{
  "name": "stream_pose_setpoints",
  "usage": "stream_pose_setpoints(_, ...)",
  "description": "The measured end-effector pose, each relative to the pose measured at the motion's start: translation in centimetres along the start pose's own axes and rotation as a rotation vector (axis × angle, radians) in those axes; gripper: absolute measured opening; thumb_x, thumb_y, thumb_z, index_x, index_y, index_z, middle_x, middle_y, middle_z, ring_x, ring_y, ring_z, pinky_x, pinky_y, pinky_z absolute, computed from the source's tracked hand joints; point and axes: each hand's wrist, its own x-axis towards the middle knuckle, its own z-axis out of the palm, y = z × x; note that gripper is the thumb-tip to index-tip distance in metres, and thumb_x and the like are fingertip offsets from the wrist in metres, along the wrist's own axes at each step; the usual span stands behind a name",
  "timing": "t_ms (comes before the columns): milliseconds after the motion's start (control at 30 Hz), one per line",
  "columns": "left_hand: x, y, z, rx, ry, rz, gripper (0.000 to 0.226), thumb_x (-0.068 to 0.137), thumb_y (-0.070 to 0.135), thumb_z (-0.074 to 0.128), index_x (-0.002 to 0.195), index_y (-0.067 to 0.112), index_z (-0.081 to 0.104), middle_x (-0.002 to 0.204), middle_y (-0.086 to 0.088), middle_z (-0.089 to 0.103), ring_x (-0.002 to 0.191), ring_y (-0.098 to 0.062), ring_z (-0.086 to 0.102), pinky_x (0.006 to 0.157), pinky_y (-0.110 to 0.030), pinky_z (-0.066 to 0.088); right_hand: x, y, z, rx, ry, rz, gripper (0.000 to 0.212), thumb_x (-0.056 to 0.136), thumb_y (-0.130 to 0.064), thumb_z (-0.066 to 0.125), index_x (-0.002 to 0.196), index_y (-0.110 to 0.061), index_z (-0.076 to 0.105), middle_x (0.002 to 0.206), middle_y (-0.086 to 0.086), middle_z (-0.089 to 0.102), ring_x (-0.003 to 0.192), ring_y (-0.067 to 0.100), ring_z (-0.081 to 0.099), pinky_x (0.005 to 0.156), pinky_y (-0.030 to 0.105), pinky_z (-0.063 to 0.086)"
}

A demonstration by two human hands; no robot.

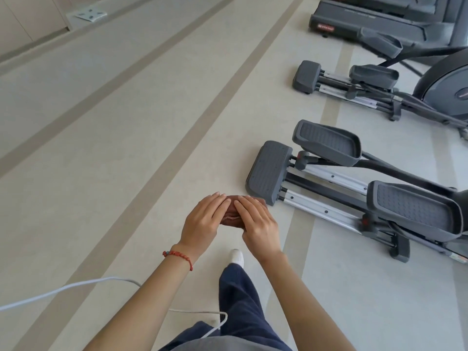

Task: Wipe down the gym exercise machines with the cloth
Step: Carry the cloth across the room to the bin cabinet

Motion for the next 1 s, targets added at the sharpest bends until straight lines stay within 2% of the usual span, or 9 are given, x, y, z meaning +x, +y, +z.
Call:
stream_pose_setpoints(367,12.3,-8.1,9.4,0.023,0.016,-0.022,0.051,0.101,0.001,0.020,0.100,-0.004,0.070,0.105,-0.016,0.069,0.099,-0.031,0.066,0.083,-0.040,0.056,12.9,10.3,6.5,0.024,0.046,-0.026,0.041,0.077,0.011,0.042,0.103,0.001,0.072,0.108,0.012,0.071,0.103,0.028,0.067,0.095,0.036,0.050)
stream_pose_setpoints(633,19.6,-12.9,15.0,0.013,-0.009,-0.040,0.054,0.102,0.002,0.016,0.101,-0.005,0.070,0.104,-0.017,0.069,0.098,-0.032,0.066,0.086,-0.041,0.055,20.5,15.9,10.3,0.025,0.046,-0.003,0.042,0.076,0.011,0.041,0.102,0.001,0.072,0.107,0.012,0.071,0.101,0.028,0.068,0.095,0.035,0.049)
stream_pose_setpoints(1000,28.9,-22.8,24.3,-0.043,-0.042,0.061,0.053,0.102,0.003,0.018,0.101,-0.003,0.070,0.104,-0.017,0.069,0.098,-0.032,0.066,0.085,-0.040,0.055,30.8,22.6,17.6,-0.039,0.010,0.121,0.044,0.075,0.007,0.038,0.103,0.001,0.072,0.107,0.013,0.071,0.101,0.028,0.068,0.094,0.035,0.050)
